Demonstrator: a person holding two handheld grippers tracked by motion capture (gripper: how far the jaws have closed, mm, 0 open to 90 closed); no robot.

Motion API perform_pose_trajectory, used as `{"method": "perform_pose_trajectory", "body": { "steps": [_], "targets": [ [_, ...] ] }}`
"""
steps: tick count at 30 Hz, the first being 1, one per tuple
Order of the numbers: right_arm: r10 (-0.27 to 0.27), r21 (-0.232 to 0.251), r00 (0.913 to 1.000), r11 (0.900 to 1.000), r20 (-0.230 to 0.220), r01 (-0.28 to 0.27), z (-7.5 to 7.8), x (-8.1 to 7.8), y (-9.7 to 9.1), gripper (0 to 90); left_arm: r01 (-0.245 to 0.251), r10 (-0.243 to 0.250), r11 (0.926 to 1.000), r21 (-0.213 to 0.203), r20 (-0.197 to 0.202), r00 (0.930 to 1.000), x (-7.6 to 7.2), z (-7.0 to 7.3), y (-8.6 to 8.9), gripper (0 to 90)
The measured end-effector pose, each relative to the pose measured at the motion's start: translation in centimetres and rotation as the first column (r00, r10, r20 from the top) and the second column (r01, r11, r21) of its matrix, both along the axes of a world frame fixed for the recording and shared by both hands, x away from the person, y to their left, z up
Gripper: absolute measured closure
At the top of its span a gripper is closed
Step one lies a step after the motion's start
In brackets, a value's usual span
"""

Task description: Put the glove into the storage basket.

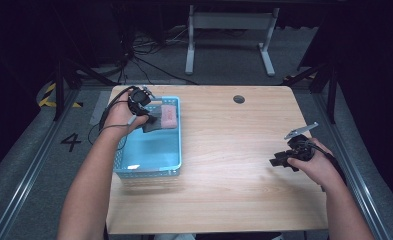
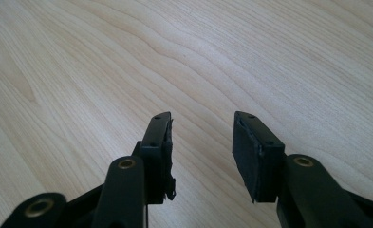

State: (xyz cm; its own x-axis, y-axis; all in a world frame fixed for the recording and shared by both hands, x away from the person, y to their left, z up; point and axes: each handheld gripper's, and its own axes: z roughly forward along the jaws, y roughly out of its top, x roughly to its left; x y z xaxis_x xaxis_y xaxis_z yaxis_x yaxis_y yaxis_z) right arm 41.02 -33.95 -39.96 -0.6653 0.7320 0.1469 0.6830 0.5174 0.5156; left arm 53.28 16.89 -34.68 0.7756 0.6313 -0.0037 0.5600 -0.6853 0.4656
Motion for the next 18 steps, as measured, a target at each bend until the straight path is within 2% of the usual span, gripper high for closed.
{"method": "perform_pose_trajectory", "body": {
  "steps": [3, 7, 18],
  "targets": [
    [0.002, 0.001, 1.0000, 1.0000, 0.000, -0.002, 0.0, -0.2, -0.1, 59.2, 0.000, -0.001, 0.9998, -0.018, -0.019, 0.9998, 0.7, -0.9, -0.1, 66.7],
    [0.004, 0.001, 1.0000, 1.0000, 0.000, -0.004, 0.0, -0.3, -0.1, 59.1, 0.001, -0.001, 1.0000, 0.004, -0.044, 0.9990, 1.3, -2.0, -0.4, 66.6],
    [0.023, 0.002, 0.9997, 0.9997, 0.000, -0.023, -0.1, -0.3, 0.2, 58.8, 0.002, -0.001, 1.0000, 0.008, -0.116, 0.9932, 2.6, -4.9, -0.3, 66.1]
  ]
}}
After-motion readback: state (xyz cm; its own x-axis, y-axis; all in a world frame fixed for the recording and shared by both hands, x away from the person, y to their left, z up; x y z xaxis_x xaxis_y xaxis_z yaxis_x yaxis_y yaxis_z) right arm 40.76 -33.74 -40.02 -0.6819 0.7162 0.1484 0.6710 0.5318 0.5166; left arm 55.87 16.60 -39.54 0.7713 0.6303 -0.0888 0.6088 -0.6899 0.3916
